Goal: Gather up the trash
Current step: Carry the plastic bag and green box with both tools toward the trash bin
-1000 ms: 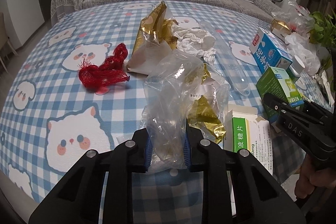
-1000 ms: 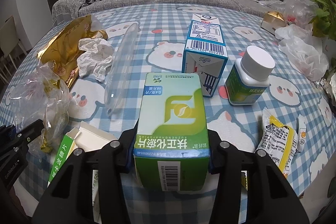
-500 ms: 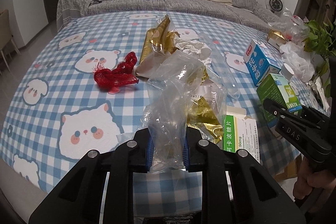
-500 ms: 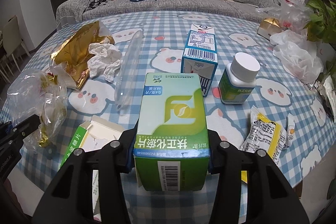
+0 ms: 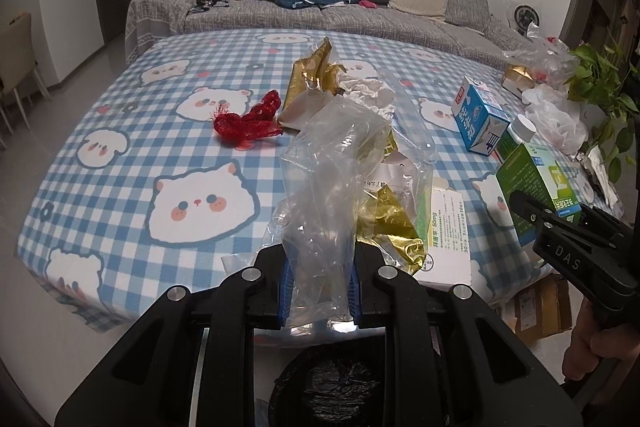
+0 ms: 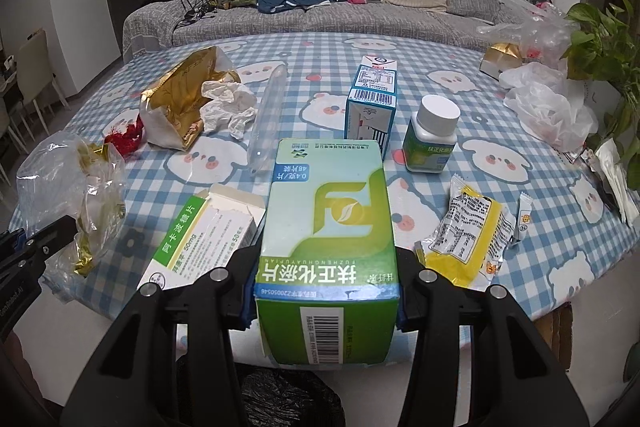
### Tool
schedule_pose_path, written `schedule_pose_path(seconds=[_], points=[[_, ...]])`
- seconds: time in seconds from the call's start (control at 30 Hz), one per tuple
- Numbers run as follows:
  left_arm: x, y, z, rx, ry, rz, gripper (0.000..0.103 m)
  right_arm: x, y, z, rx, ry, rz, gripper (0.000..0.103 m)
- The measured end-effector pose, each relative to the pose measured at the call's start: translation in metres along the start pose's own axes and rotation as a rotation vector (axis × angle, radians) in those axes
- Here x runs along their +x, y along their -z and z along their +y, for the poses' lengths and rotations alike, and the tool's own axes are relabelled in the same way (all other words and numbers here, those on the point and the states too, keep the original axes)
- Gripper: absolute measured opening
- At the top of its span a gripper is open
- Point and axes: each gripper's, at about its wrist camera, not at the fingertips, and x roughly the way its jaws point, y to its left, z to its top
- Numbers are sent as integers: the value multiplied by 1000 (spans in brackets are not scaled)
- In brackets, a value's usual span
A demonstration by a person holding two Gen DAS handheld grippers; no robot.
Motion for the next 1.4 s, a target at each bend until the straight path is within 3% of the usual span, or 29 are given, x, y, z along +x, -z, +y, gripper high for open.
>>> schedule_pose_path(seconds=[0.7, 1.07, 1.4], points=[[-57, 74, 24, -67, -58, -44, 20, -57, 61, 22, -49, -54, -19, 46], [-50, 127, 39, -87, -73, -4, 20, -58, 102, 36, -90, -57, 8, 46], [-26, 179, 49, -90, -88, 61, 20, -31, 146, 42, -96, -59, 85, 46]])
